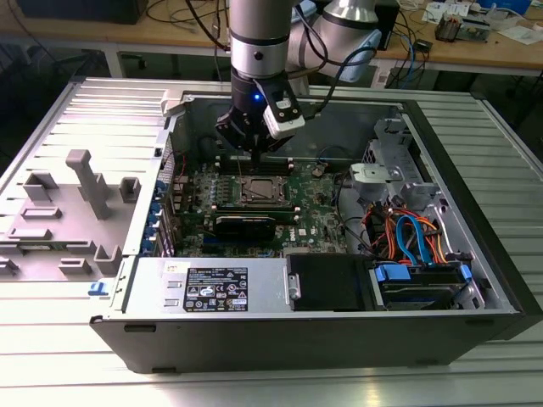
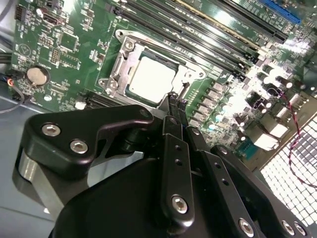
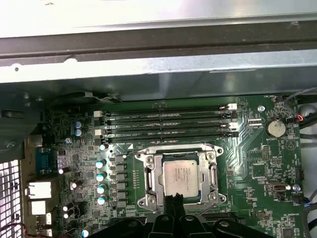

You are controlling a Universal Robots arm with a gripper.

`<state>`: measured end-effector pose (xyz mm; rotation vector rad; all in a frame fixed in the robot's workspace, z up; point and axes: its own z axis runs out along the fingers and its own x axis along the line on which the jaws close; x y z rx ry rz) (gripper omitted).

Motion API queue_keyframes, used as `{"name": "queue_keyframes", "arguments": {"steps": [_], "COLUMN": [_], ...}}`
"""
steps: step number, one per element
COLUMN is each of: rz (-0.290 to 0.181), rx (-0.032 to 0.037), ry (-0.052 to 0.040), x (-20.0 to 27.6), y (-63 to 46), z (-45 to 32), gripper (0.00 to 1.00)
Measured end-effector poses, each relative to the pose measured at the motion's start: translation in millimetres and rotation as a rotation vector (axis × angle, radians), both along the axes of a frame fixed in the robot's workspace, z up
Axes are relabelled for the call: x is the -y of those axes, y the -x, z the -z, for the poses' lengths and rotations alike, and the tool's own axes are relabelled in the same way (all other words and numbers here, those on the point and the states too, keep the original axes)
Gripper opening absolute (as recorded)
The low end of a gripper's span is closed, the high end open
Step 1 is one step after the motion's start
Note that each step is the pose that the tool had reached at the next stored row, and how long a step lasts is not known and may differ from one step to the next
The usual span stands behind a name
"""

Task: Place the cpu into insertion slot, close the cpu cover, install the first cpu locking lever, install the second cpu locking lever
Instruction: 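Install the first cpu locking lever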

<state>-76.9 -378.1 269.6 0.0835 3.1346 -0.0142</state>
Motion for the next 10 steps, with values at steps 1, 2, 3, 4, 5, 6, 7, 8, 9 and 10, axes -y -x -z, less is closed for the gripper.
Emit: {"name": "queue_keyframes", "arguments": {"steps": [1, 2, 3, 4, 5, 6, 7, 8, 9, 10], "rz": [0.0, 0.0, 0.0, 0.0, 0.0, 0.0, 0.0, 0.0, 0.0, 0.0], "rx": [-0.0001, -0.0001, -0.0001, -0.0001, -0.0001, -0.0001, 0.0, -0.0001, -0.0001, 0.0], "ry": [0.0, 0.0001, 0.0001, 0.0, 0.0001, 0.0001, 0.0001, 0.0001, 0.0001, 0.0001], "x": [0.0, 0.0, 0.0, 0.0, 0.0, 0.0, 0.0, 0.0, 0.0, 0.0], "y": [1.3, 2.5, 3.8, 5.2, 6.3, 8.4, 10.1, 11.1, 12.0, 12.8], "z": [0.0, -0.1, 0.0, 0.0, 0.0, 0.0, 0.0, 0.0, 0.0, 0.0], "gripper": [0.11, 0.11, 0.11, 0.11, 0.11, 0.11, 0.11, 0.11, 0.11, 0.11]}}
